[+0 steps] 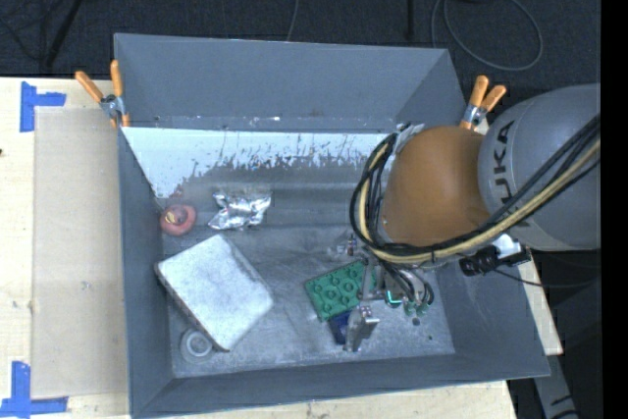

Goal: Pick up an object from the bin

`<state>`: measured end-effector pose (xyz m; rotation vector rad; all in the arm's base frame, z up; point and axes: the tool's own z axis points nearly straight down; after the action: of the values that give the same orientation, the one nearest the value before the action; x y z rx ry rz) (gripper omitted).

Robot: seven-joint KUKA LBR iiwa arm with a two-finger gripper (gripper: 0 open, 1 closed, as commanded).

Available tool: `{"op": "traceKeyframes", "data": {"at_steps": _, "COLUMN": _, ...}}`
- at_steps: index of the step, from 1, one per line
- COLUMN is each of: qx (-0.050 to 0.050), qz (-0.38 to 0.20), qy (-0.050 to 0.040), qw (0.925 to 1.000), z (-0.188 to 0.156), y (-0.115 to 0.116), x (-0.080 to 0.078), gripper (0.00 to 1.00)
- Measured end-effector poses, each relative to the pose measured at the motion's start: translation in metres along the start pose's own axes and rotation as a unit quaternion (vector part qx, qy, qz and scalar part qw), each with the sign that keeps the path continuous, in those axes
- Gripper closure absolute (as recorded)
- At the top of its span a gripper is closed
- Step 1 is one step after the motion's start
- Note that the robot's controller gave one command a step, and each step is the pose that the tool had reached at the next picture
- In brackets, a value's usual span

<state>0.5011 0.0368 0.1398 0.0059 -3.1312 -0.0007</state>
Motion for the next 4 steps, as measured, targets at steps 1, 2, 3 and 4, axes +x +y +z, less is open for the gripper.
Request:
{"op": "traceKeyframes", "data": {"at_steps": 1, "qx": 0.002, "qz": -0.027, "qy": -0.0072, "qw": 0.9996, "z": -0.014, "y": -0.057, "x": -0.05, "gripper": 0.0}}
{"op": "traceKeyframes", "data": {"at_steps": 2, "qx": 0.0, "qz": -0.061, "qy": -0.003, "qw": 0.9981, "z": 0.02, "y": -0.046, "x": -0.051, "gripper": 0.0}}
{"op": "traceKeyframes", "data": {"at_steps": 3, "qx": 0.0, "qz": -0.002, "qy": -0.0032, "qw": 1.0, "z": 0.041, "y": -0.055, "x": -0.052, "gripper": 0.0}}
{"op": "traceKeyframes", "data": {"at_steps": 4, "qx": 0.0, "qz": 0.005, "qy": -0.0087, "qw": 1.0, "z": 0.068, "y": -0.047, "x": -0.048, "gripper": 0.0}}
